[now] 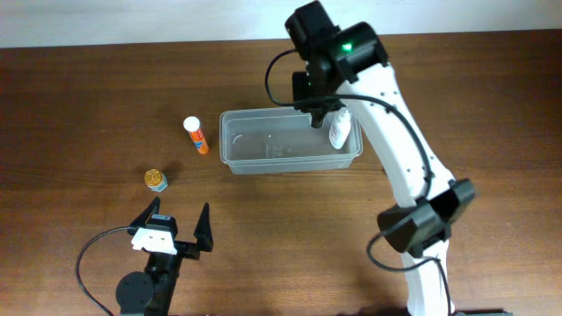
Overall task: Pack container
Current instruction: 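Carry the dark bottle left over the container, then lower the dark bottle into the container beside the spray bottle and release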
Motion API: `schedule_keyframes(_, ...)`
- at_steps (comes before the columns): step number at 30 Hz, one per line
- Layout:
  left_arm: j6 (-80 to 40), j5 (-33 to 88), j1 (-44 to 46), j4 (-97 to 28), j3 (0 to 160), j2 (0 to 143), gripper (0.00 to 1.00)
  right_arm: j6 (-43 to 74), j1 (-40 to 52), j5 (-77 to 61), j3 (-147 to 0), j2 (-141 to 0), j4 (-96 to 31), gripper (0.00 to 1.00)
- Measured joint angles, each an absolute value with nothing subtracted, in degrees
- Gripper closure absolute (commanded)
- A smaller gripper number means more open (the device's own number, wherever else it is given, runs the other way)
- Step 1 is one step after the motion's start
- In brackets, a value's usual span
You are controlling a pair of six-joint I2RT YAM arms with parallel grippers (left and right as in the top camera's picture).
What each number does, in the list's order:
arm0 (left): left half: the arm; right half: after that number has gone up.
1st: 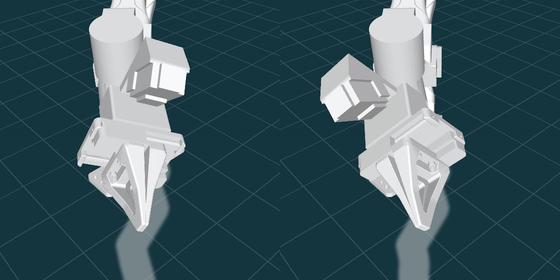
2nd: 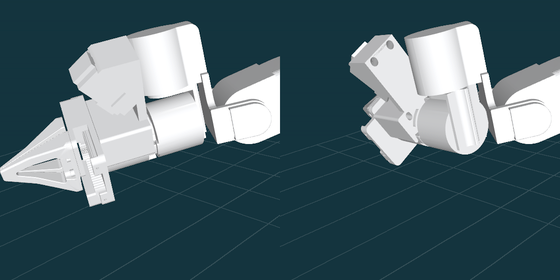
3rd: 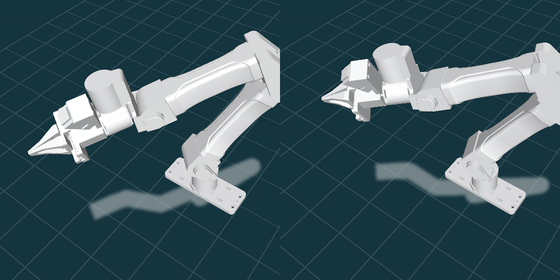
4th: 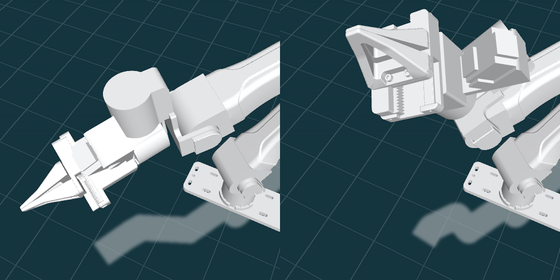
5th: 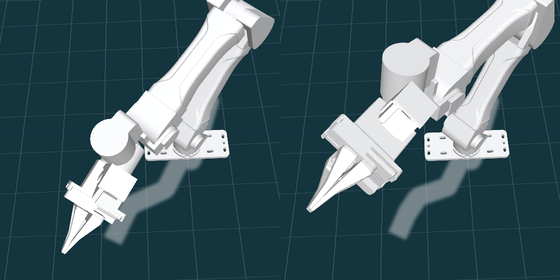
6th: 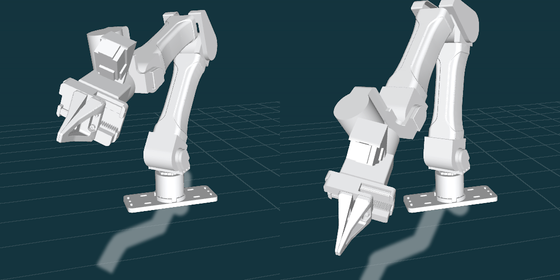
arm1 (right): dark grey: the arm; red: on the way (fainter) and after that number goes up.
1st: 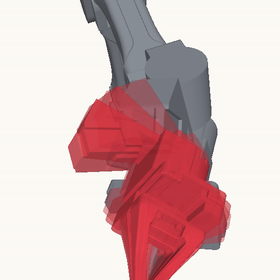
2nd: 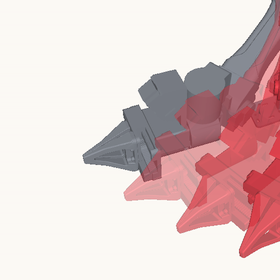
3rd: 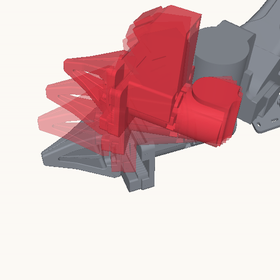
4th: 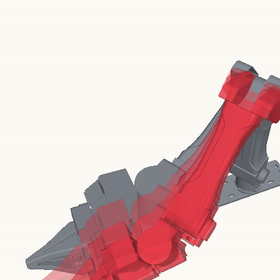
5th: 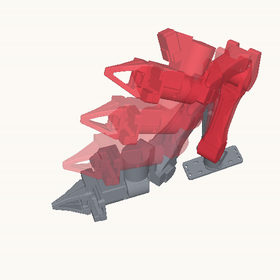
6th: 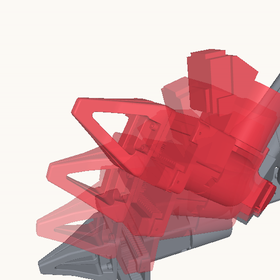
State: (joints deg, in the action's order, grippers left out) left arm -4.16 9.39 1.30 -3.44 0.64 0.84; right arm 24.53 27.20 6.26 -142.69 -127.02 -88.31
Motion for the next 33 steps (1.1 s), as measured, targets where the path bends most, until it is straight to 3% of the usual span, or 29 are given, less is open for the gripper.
schedule_keyframes(4,-4.16,9.37,1.3,-3.44,0.64,0.84,0.01,24.84,27.16,6.83,-142.69,-129.54,-86.91,0.75)
schedule_keyframes(33,-4.16,9.37,1.3,-3.44,0.64,0.84,0.01,18.15,22.79,1.85,-142.45,-137.93,-83.59,0.75)
